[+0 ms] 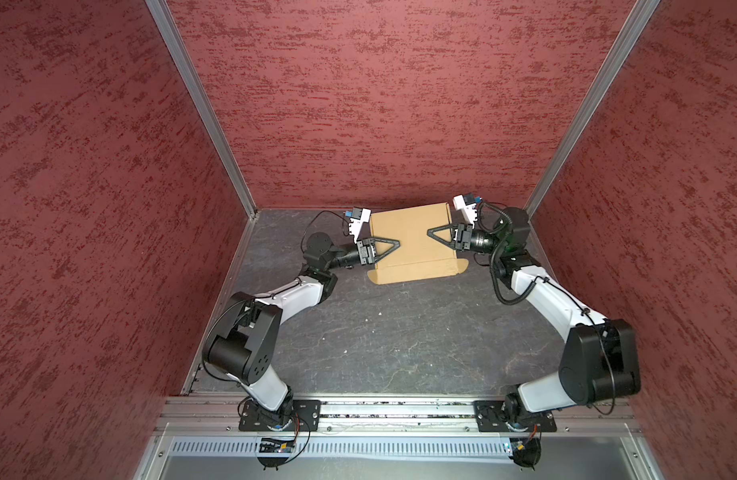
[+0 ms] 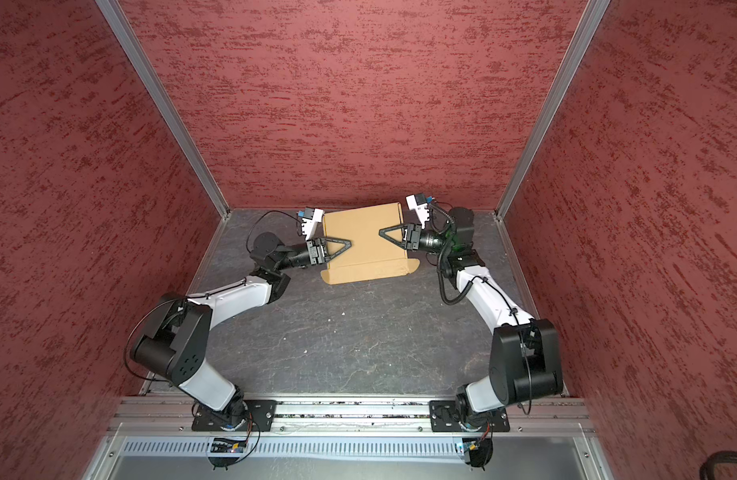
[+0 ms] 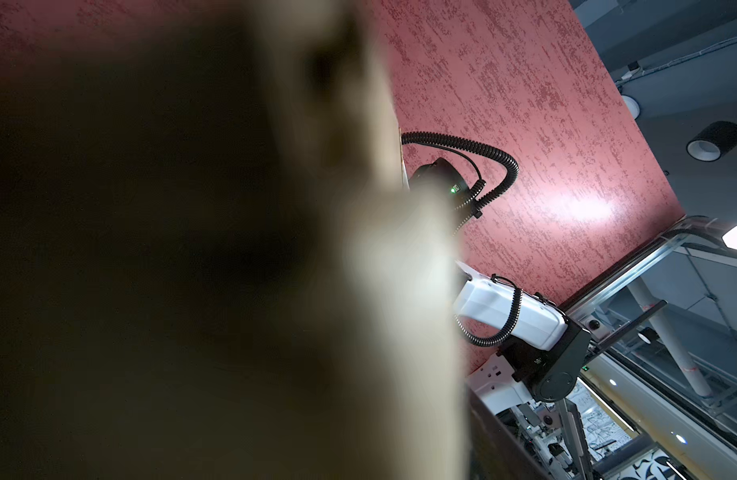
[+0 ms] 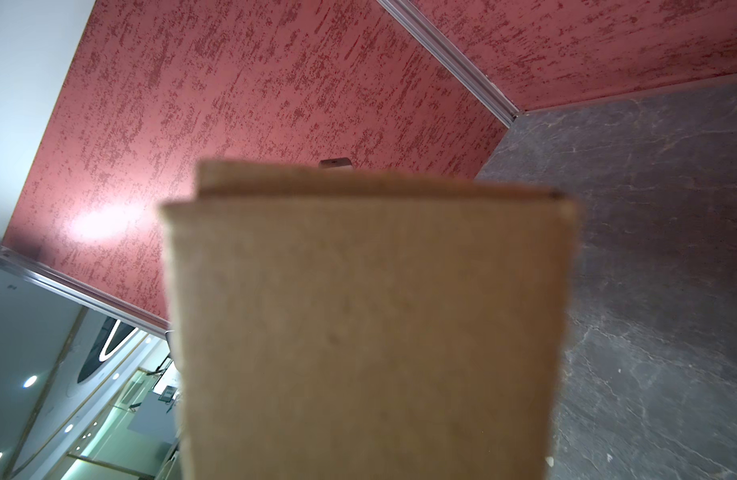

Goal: Fold the paper box

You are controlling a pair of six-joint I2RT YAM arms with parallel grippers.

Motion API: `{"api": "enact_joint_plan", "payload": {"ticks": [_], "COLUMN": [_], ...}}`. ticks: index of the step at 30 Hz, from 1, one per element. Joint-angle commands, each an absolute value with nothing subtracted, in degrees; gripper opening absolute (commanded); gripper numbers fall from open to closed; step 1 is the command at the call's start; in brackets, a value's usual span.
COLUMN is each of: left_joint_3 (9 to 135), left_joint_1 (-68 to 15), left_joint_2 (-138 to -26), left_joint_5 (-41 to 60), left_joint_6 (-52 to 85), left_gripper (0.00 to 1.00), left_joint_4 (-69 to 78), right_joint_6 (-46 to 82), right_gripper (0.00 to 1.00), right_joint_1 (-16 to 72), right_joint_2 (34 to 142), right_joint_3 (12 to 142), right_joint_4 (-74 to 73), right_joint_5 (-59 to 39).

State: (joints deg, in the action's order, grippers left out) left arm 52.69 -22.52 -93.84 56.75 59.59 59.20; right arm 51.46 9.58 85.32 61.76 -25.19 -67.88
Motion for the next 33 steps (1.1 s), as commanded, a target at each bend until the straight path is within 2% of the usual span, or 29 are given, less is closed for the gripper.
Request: {"api": "enact_joint_plan", "payload": {"ticks": [1,7,22,27,31,33], "left_joint_3": [54.48,55.35,56.03,54.90,54.11,53.19], "left_joint_1": [-24.08,-24.41,-23.84,-22.44,-21.28,-20.20], "left_joint_2": [-95.34,-96.25,-97.11,-97.27,-97.08,-96.54], "left_joint_5": [58.46,58.18,57.09,56.74,56.64,56.26], "left_joint_6": [61.28,62.38,64.81,66.29,67.06,67.40], "left_gripper": [0.59,0.56,0.38,0.34,0.33,0.32], "left_joint_4": [63.79,64.74,64.98,66.02,66.40,66.32], "right_joint_6": [52.95,52.72,51.52,50.26,50.22,50.21], "right_gripper": [0.32,0.32,0.37,0.45,0.61,0.64], "right_joint_1": [10.79,11.42,12.17,12.22,12.20,11.89], "right_joint_2": [86.64,87.11,87.84,87.30,86.91,86.62], "right_joint_3": [61.10,61.39,62.18,62.24,62.32,62.49], "right_joint_4": [-29.48,-29.61,-28.42,-26.58,-26.69,-26.71], "right_joint_5": [-66.37,-65.96,-65.34,-64.47,-63.98,-63.76]}}
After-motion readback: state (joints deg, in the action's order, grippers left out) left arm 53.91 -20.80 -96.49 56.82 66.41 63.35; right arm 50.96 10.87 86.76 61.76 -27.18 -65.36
